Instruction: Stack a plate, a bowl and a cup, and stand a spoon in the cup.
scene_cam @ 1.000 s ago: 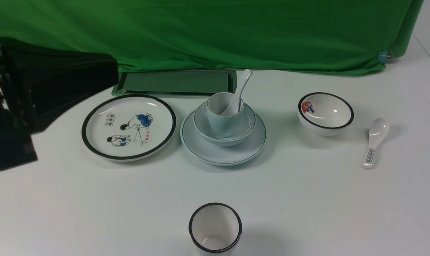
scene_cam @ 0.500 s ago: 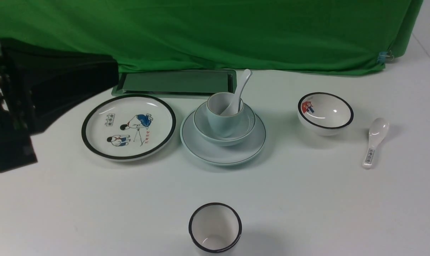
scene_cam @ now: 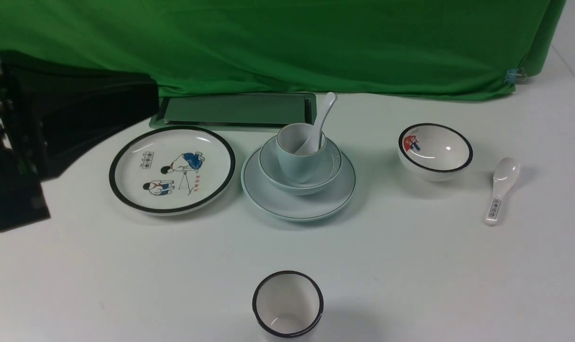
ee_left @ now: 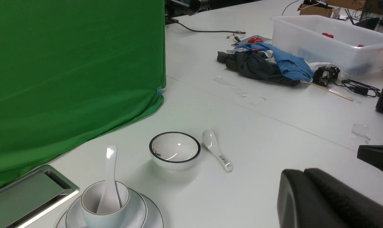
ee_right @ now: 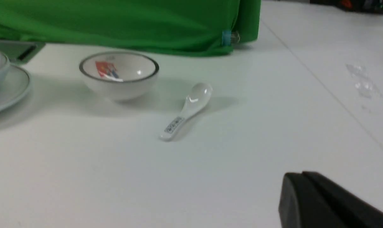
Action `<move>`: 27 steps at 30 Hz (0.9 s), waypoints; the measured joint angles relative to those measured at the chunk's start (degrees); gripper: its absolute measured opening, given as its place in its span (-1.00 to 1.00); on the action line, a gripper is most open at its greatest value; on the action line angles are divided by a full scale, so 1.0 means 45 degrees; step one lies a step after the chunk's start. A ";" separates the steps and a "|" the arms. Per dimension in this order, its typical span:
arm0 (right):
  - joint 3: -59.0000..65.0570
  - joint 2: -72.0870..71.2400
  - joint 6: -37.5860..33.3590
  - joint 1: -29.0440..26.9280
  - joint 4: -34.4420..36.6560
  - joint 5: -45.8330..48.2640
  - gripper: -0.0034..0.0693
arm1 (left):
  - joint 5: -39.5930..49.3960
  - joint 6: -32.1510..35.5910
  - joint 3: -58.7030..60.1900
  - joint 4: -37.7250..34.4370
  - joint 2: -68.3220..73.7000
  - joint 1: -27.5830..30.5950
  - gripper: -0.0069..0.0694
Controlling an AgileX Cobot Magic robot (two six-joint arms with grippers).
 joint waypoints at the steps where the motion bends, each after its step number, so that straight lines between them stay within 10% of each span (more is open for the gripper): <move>1: 0.0000 -0.0009 -0.0011 0.0000 0.0040 0.0107 -0.87 | 0.0000 0.0000 0.0000 0.0000 0.0000 0.0000 -0.90; 27: 0.0000 -0.0014 0.0003 0.0000 0.0157 0.0219 -0.77 | 0.0012 -0.0002 0.0000 0.0000 0.0000 0.0000 -0.90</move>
